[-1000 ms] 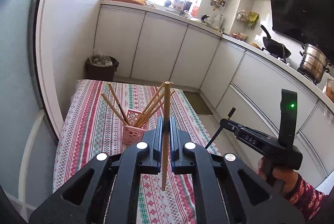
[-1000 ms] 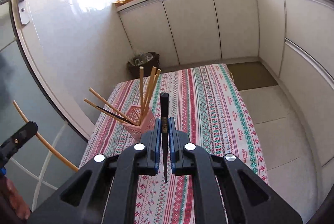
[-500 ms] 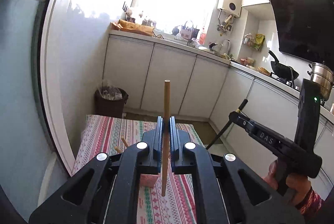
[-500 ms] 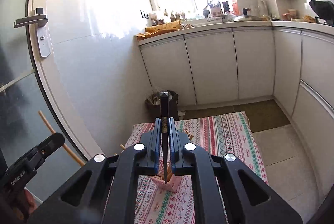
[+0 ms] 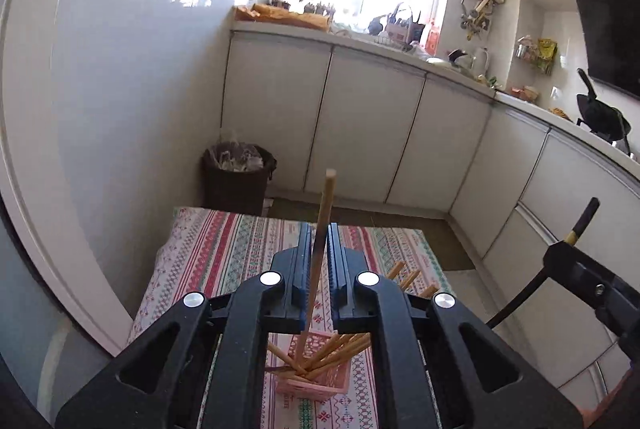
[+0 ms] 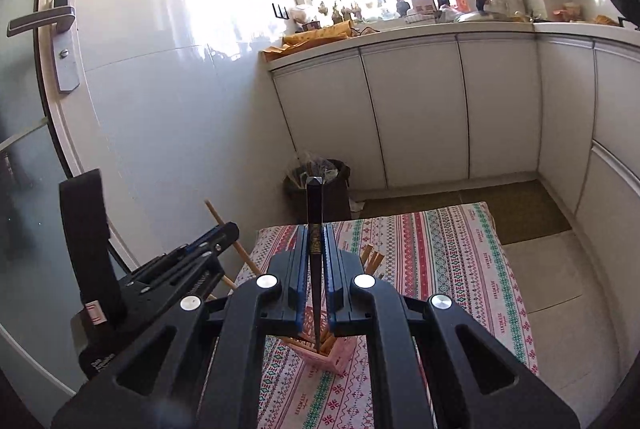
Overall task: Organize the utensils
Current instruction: 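Carry chopstick and black pen over the pink holder and open both grippers, then raise both grippers away from the pink holder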
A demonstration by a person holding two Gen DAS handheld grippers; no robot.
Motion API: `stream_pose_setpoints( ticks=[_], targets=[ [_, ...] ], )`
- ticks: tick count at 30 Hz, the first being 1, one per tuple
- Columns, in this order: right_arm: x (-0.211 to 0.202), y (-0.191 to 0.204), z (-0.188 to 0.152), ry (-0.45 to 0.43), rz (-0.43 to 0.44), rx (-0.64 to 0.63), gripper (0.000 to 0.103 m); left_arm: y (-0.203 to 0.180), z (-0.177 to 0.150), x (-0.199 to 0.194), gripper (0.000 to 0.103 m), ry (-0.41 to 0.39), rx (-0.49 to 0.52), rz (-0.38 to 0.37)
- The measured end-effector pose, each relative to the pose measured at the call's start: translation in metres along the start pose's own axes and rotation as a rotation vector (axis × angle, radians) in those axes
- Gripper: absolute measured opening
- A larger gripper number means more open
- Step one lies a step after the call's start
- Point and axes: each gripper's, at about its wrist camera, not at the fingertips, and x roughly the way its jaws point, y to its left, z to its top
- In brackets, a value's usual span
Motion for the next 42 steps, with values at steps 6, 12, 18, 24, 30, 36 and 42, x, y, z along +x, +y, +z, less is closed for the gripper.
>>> stream_pose_setpoints(
  ticks=[6, 12, 18, 24, 30, 36, 42],
  targets=[
    [0.015, 0.007, -0.001, 0.014, 0.000, 0.000, 0.007, 0.017, -0.001, -0.032, 0.018, -0.040, -0.051, -0.007],
    [0.036, 0.022, -0.005, 0.004, -0.003, -0.021, 0.007, 0.040, 0.007, -0.081, 0.028, -0.130, -0.130, 0.000],
    [0.068, 0.034, -0.018, 0.010, 0.003, -0.035, 0.029, 0.048, 0.006, -0.091, 0.030, -0.139, -0.115, 0.042],
    [0.051, 0.036, -0.008, -0.033, -0.041, -0.020, 0.039, 0.052, 0.006, -0.099, 0.031, -0.125, -0.106, 0.091],
    [0.015, 0.028, -0.001, -0.056, -0.095, -0.011, 0.039, 0.038, 0.004, -0.121, 0.036, -0.122, -0.076, 0.090],
    [-0.019, 0.023, -0.004, -0.074, -0.117, -0.001, 0.048, 0.020, 0.003, -0.144, 0.047, -0.145, -0.049, 0.087],
    [-0.044, 0.015, -0.008, -0.087, -0.128, 0.021, 0.060, 0.003, -0.002, -0.152, 0.057, -0.145, -0.017, 0.090]
  ],
)
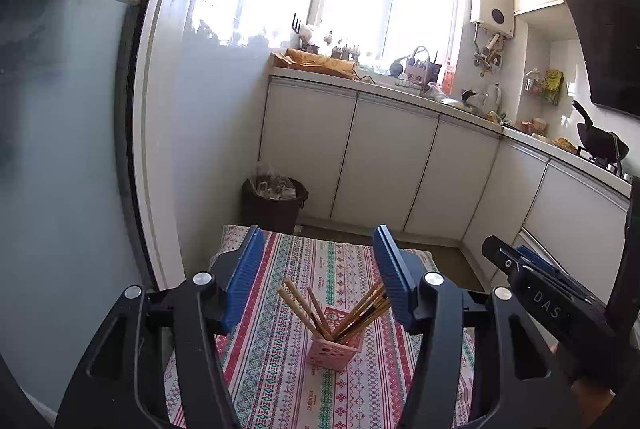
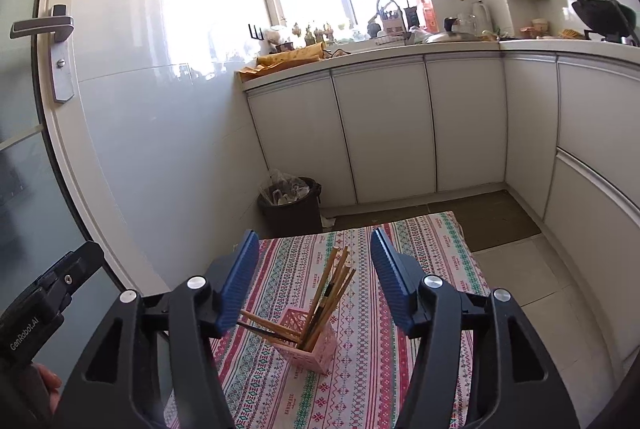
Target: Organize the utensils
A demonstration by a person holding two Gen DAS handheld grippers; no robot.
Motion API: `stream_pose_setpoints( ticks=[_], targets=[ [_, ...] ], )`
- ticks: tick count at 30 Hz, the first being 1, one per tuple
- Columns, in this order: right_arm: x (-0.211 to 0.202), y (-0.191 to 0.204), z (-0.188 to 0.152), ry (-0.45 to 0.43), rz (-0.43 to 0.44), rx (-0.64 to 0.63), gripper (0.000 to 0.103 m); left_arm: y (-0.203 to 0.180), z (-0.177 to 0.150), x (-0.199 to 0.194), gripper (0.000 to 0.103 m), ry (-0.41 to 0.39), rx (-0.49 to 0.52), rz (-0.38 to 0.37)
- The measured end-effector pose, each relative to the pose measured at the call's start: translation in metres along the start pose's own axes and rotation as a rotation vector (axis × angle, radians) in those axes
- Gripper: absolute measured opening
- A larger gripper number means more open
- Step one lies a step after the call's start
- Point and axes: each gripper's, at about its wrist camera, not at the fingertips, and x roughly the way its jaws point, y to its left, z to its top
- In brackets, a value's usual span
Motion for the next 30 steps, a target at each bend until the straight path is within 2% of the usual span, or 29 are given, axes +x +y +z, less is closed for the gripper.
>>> stream_pose_setpoints(
  ticks=[5, 7, 12, 16, 21, 26, 30],
  targets=[
    [-0.018, -0.014, 0.000, -0.020, -0.016, 0.023, 0.073, -0.009, -0.004, -0.006, 0.066, 0.001, 0.017, -0.003],
    [-0.025, -0.020, -0.001, -0.029, -0.026, 0.036, 0.083, -0.013, -0.006, -0.009, 0.076, -0.001, 0.028, 0.000],
    [-0.042, -0.036, -0.008, -0.037, -0.055, 0.079, 0.096, -0.019, -0.015, -0.019, 0.090, -0.002, 0.038, 0.010],
    [-0.055, -0.044, -0.019, -0.011, -0.094, 0.077, 0.096, -0.020, -0.027, -0.028, 0.096, 0.012, 0.033, 0.014],
    [-0.082, -0.045, -0.037, -0.017, -0.166, 0.042, 0.096, -0.027, -0.050, -0.043, 0.096, 0.052, 0.032, 0.023],
    [-0.111, -0.040, -0.062, -0.016, -0.284, -0.014, 0.096, -0.036, -0.072, -0.062, 0.096, 0.092, 0.048, 0.064],
    [-0.127, -0.038, -0.083, -0.003, -0.340, -0.038, 0.096, -0.042, -0.082, -0.084, 0.096, 0.090, 0.059, 0.091]
  ],
)
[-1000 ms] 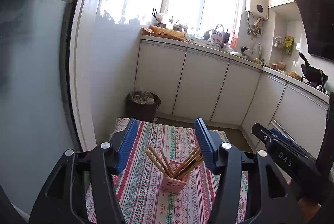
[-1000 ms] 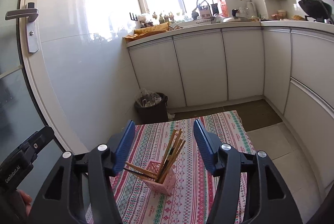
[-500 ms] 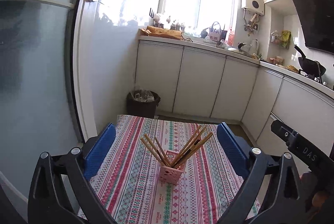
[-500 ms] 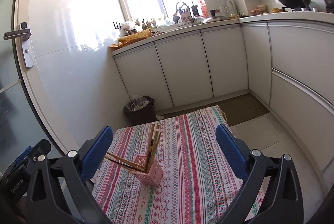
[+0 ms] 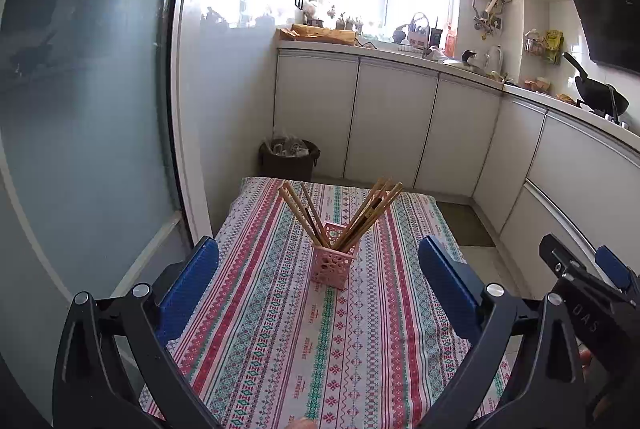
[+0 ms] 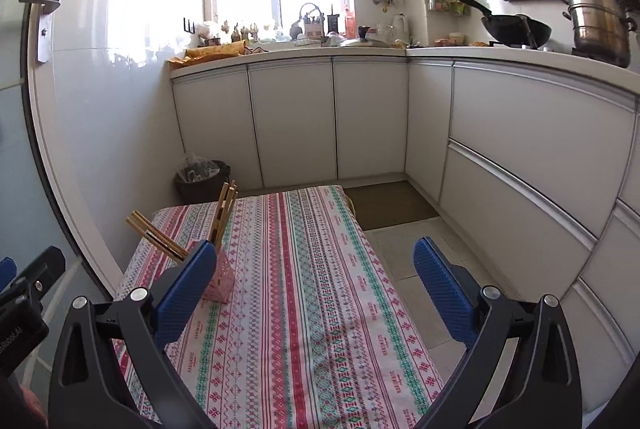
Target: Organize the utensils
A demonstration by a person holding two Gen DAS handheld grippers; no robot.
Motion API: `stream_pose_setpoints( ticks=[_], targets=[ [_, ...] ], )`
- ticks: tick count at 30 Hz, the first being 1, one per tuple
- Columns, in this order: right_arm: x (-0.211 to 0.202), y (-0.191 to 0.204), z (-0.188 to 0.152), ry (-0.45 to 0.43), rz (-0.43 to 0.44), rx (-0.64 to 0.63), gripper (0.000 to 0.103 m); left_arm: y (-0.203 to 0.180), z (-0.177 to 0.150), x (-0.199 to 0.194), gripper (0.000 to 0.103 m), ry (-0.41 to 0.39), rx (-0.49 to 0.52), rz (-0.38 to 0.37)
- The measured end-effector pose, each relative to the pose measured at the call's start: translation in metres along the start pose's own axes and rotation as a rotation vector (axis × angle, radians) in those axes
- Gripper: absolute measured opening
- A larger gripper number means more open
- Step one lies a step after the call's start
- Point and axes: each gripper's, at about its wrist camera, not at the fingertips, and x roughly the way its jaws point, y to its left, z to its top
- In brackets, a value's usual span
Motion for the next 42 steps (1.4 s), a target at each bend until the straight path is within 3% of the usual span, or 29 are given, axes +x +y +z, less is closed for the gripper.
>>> stream_pose_setpoints(
  ticks=[9, 21, 42],
  targets=[
    [-0.016, -0.006, -0.018, 0.059, -0.057, -0.028, 0.096, -0.007, -0.012, -0.030, 0.096, -0.010, 0.025, 0.022],
    [-0.027, -0.011, -0.022, 0.078, -0.040, -0.006, 0.096, -0.006, -0.014, -0.042, 0.096, -0.015, 0.018, 0.049],
    [-0.030, -0.018, -0.015, 0.086, -0.028, 0.023, 0.096, -0.012, -0.016, -0.035, 0.096, 0.011, 0.035, 0.033]
  ],
)
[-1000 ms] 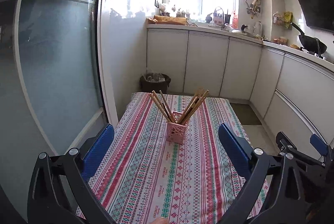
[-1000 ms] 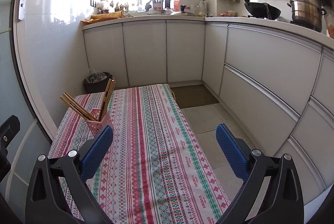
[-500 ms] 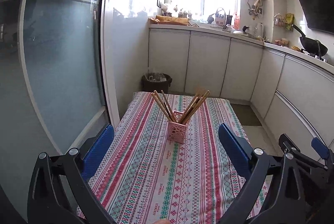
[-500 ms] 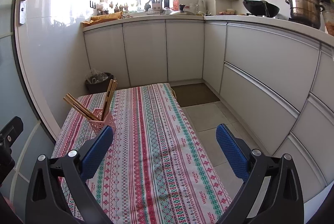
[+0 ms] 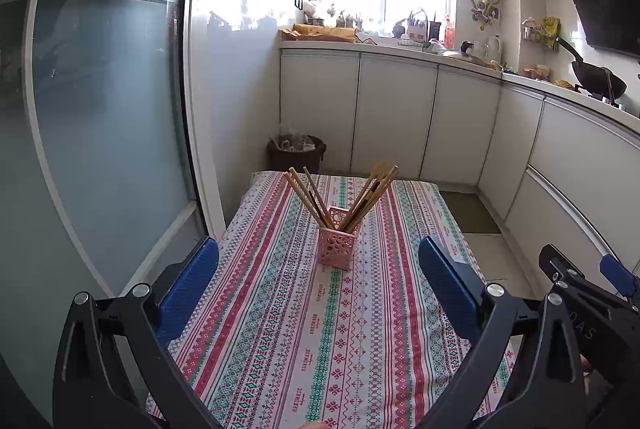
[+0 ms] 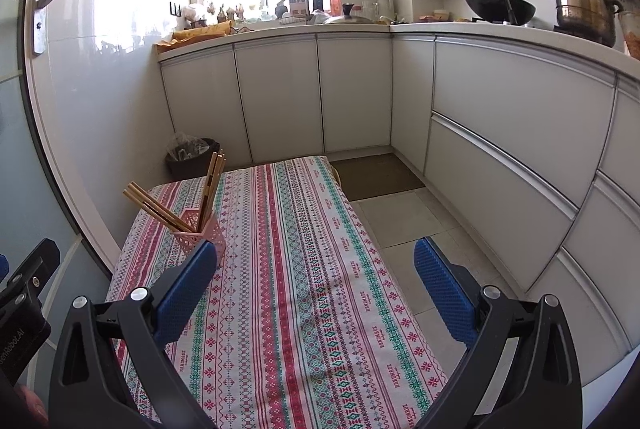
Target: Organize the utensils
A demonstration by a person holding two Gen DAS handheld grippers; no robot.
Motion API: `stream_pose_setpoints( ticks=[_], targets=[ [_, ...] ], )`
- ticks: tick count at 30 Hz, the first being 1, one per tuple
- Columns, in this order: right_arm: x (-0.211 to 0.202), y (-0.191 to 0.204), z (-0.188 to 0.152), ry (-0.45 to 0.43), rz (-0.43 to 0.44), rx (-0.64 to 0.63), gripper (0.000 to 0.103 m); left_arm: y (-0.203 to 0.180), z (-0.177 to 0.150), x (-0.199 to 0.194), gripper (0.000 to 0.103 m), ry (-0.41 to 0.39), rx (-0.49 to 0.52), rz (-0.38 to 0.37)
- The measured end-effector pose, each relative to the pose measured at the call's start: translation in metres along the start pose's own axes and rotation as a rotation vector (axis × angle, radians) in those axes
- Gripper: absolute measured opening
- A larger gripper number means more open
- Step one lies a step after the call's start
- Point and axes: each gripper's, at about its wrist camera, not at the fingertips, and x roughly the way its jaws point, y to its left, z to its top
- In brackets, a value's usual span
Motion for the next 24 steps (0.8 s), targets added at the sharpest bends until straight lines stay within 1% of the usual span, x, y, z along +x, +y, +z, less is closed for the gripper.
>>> stream_pose_setpoints(
  ticks=[13, 24],
  targets=[
    [-0.0038, -0.0017, 0.0027, 0.006, 0.030, 0.008, 0.096, -0.0023, 0.0003, 0.0011, 0.096, 0.002, 0.003, -0.004],
    [-0.0047, -0.0004, 0.0021, 0.009, 0.036, 0.005, 0.096, -0.0014, 0.0006, 0.0045, 0.096, 0.007, 0.009, -0.012]
  ],
)
